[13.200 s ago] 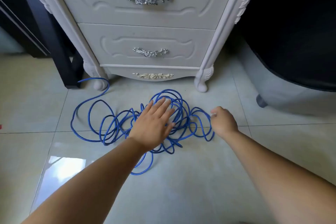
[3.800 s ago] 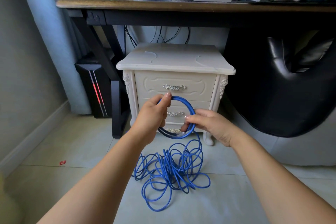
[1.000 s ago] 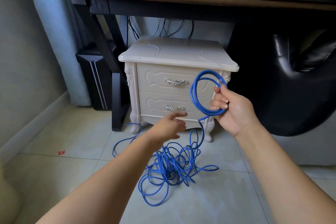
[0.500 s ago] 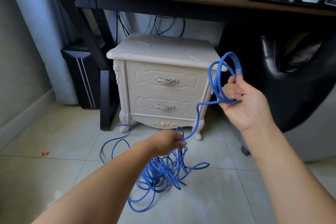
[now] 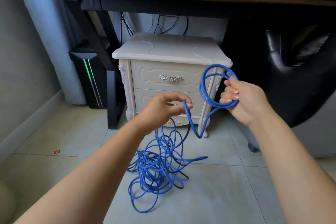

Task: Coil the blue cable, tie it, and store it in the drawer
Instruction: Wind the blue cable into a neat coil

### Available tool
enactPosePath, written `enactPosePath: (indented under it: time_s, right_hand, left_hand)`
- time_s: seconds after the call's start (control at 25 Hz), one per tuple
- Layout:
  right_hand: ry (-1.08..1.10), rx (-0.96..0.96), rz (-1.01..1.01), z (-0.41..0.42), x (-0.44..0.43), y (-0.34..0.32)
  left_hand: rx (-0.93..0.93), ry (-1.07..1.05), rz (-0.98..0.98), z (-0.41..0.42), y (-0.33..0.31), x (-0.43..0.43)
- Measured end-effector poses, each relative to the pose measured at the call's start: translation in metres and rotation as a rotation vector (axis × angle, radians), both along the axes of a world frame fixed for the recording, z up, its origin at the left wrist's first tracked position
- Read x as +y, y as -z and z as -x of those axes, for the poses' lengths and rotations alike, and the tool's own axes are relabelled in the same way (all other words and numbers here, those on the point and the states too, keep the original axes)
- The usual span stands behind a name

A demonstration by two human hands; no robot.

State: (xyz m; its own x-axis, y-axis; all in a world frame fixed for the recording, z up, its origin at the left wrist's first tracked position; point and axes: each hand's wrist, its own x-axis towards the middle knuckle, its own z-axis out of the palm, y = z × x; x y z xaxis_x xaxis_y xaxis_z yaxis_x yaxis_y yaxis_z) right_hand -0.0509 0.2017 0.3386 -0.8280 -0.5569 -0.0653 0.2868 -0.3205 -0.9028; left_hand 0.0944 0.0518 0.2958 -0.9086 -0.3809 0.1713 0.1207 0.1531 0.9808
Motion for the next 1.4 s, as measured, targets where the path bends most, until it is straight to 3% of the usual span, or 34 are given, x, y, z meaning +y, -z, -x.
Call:
enactPosePath:
  time_s: [0.16, 0.36, 0.64, 0.84, 0.92, 1.0, 1.04, 1.16, 1.24, 1.4]
  right_hand:
    - [-0.152, -0.009, -0.047, -0.006, -0.005, 0.007]
    - [-0.265, -0.13, 0.119, 0.002, 0.003, -0.002]
    - [-0.28, -0.056, 0.034, -0.007, 0.001, 0.004]
    - [-0.245, -0.164, 0.164, -0.004, 0.004, -0.001]
    - [-0.19, -0.177, 0.204, 0.002, 0.006, -0.005]
    - [-0.155, -0.066, 0.127, 0.002, 0.005, -0.002]
    - [-0.15, 0.037, 0.033, 0.0, 0.003, 0.002]
    - [-0.243, 0.386, -0.352, -0.014, -0.008, 0.017]
    - [-0.364, 0.596, -0.549, -0.027, -0.014, 0.02]
    - [-0.469, 1.026, -0.793, -0.05, -0.016, 0.01]
  left_hand:
    - [-0.011, -0.039, -0.159, -0.002, 0.0, 0.003]
    - [0.147, -0.121, -0.541, -0.002, -0.012, -0.002]
    - [0.108, -0.08, -0.522, 0.0, -0.014, 0.007]
    - [-0.106, -0.105, -0.442, 0.001, 0.011, -0.005]
    - [-0.272, -0.14, -0.249, 0.0, 0.016, -0.008]
    - [-0.421, -0.208, 0.029, 0.0, 0.02, -0.011]
    - [-0.413, -0.257, 0.072, 0.001, 0.019, -0.011]
    - [-0.138, -0.284, -0.055, 0.004, 0.0, 0.0]
    - [-0.041, -0.216, 0.01, 0.005, -0.012, 0.009]
    - [-0.219, -0.112, 0.284, 0.002, -0.014, 0.017]
